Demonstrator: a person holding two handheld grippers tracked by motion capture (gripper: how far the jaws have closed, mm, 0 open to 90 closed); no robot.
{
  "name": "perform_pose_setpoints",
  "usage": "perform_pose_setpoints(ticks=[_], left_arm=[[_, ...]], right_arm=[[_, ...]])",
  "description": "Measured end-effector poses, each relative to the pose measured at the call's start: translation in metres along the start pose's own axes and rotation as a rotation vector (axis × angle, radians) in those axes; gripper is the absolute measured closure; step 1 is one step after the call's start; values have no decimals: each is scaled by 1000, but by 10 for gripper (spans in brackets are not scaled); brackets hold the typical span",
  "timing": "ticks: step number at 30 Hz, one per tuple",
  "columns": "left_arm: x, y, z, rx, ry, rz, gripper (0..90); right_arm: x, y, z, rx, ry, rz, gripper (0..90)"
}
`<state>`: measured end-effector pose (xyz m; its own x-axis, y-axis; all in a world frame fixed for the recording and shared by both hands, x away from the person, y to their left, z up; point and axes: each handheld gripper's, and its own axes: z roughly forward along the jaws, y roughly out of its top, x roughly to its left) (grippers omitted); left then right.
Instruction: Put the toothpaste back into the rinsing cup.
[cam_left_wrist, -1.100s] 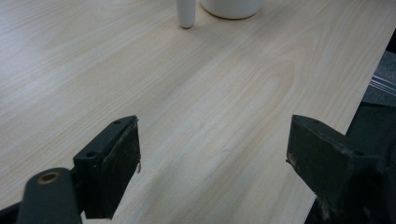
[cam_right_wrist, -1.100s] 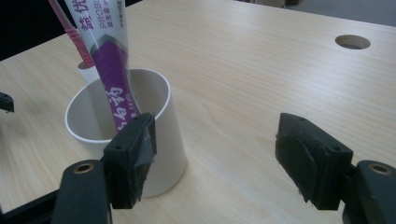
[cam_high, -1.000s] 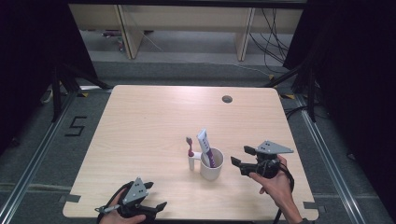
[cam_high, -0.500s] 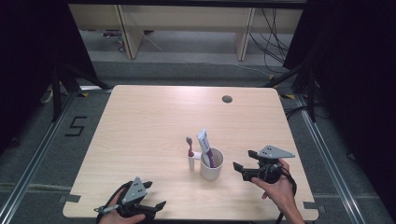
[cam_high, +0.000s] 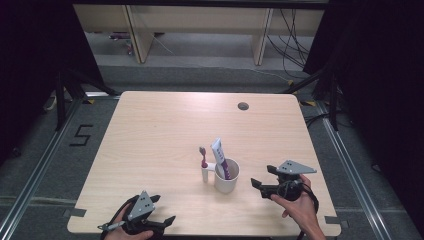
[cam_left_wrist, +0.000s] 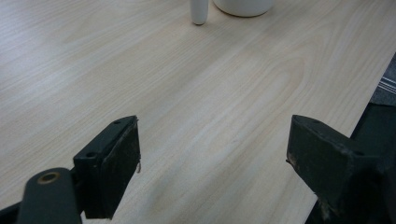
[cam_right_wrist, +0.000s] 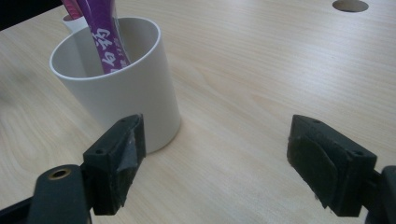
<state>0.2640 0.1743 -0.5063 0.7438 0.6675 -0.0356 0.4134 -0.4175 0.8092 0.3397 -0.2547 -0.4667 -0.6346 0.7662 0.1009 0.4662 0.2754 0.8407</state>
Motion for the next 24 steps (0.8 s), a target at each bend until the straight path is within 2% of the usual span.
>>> perform_pose_setpoints(ticks=[1,2,3,6,7,9,10,11,12,14,15,16,17,18,19,21,22,24], left_arm=[[0,0,0,3,2,2,171],[2,0,-1,19,8,27,171],[1,0,-1,7,5,8,171],[0,-1,-1,7,6,-1,171],[0,-2,-1,8,4,2,171],[1,-2,-1,4,5,9,171],[1,-1,-2,11,2,9,171],[1,-1,-2,9,4,8,171],[1,-2,-1,4,3,7,171],[0,-2,-1,8,5,1,171],[0,-2,0,-5,6,-5,171],[0,-2,0,-10,4,-4,171],[0,-2,0,-10,4,-1,171],[0,-2,0,-9,3,-2,171],[0,-2,0,-8,3,-1,171],[1,-2,0,2,8,12,171],[-1,-2,0,-5,3,-6,171],[-1,-2,0,-5,0,-1,171]], right_arm=[[2,-1,1,-1,13,32,206],[2,-1,1,0,12,31,207],[2,-1,1,-1,13,30,207],[0,-1,1,-4,10,18,207],[-1,-1,-1,6,4,-4,207],[1,-2,-1,18,9,24,206],[1,-3,-2,15,9,21,206],[-1,-4,-1,5,1,0,206],[1,-5,-1,6,11,33,206],[-2,-6,-3,11,-7,0,204],[-1,-7,-4,18,-1,20,204],[-2,-7,-4,19,-5,0,204],[-1,-8,-5,20,-1,26,203],[-3,-9,-5,17,-11,-3,202],[-1,-11,-6,14,-5,27,202],[-2,-13,-8,24,-8,11,198],[0,-14,-8,24,-8,39,195],[1,-17,-11,40,-9,49,192]])
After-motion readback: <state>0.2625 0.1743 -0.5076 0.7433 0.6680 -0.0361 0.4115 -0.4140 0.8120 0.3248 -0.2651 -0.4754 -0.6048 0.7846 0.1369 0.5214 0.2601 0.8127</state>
